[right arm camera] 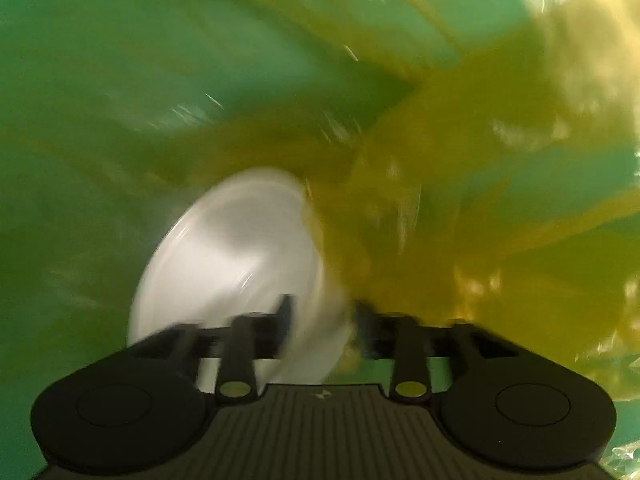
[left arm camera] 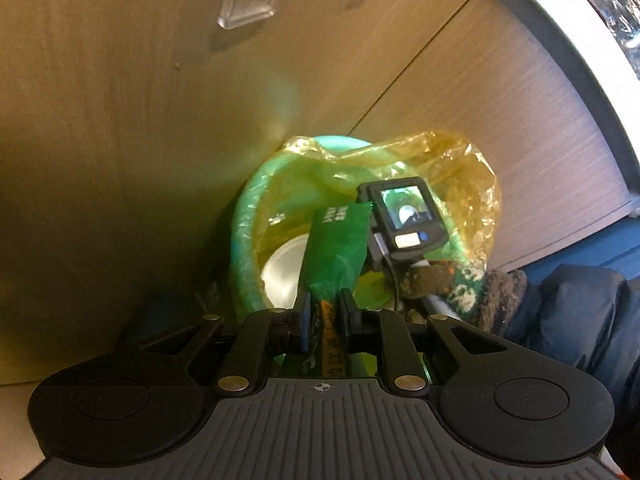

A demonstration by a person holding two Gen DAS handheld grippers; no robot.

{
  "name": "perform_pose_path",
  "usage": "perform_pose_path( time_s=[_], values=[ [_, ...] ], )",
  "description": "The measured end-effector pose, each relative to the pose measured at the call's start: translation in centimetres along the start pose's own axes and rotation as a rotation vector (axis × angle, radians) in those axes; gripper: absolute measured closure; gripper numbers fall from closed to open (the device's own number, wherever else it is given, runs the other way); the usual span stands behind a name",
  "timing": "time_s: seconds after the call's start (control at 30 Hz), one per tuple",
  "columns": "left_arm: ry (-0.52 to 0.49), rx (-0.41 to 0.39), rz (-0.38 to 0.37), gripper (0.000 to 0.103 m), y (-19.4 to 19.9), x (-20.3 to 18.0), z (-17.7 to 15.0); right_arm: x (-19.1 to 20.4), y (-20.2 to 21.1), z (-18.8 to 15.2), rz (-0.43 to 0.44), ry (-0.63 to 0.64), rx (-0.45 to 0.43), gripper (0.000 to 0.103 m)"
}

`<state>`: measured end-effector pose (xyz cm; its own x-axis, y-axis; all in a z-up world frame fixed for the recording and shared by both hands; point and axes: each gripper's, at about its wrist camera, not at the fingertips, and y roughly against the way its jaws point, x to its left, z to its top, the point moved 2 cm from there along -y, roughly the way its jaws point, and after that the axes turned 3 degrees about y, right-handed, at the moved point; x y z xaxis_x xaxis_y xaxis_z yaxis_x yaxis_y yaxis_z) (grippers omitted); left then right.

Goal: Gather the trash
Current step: 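Lower the green wrapper into the bin with the left tool while the right tool drops the white bowl in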

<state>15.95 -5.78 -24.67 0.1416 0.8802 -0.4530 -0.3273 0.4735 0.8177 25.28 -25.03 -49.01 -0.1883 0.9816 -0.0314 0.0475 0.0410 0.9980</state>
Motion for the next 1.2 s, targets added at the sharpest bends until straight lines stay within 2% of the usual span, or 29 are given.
perform_pose_path(
  time_s=[0.1,0.17,0.23,0.33,0.43,0.53,0.63,0.8,0.93,1.03,1.1,1.2],
  values=[
    [-0.002,0.031,-0.007,0.085,-1.1,-0.1,-0.5,-0.8,4.4,-1.5,0.110,0.001,-0.062,0.055],
    [-0.003,0.056,-0.005,0.086,-2.3,-0.4,-0.7,-1.7,8.2,-2.8,0.161,0.007,-0.134,0.045],
    [-0.009,0.074,-0.004,0.086,-3.0,-0.7,-1.0,-2.6,11.5,-4.2,0.142,0.011,-0.205,0.041],
    [-0.021,0.095,0.006,0.086,-4.0,-1.5,-1.0,-4.1,15.2,-6.4,0.091,-0.018,-0.295,0.041],
    [-0.035,0.128,0.036,0.086,-5.5,-2.2,-0.9,-6.3,17.9,-8.1,0.095,-0.076,-0.352,0.041],
    [-0.057,0.168,0.051,0.086,-6.7,-3.2,-1.0,-7.9,20.2,-9.4,0.049,-0.074,-0.424,0.041],
    [-0.048,0.237,0.066,0.086,-7.8,-3.8,-1.3,-8.8,20.8,-10.0,0.035,-0.090,-0.467,0.039],
    [-0.011,0.354,0.119,0.086,-11.6,-4.2,-0.8,-8.9,19.4,-9.3,0.037,-0.127,-0.454,0.039],
    [-0.019,0.456,0.187,0.085,-17.4,-5.2,0.5,-9.6,20.3,-9.6,0.025,-0.163,-0.493,0.039],
    [-0.031,0.524,0.266,0.086,-22.6,-5.6,1.1,-10.1,21.4,-10.3,-0.015,-0.175,-0.527,0.039],
    [-0.014,0.562,0.281,0.086,-25.9,-5.8,1.1,-10.3,21.8,-10.5,-0.046,-0.165,-0.542,0.039],
    [0.054,0.626,0.248,0.086,-29.4,-5.7,0.5,-10.6,21.4,-10.4,-0.087,-0.123,-0.555,0.039]
  ],
)
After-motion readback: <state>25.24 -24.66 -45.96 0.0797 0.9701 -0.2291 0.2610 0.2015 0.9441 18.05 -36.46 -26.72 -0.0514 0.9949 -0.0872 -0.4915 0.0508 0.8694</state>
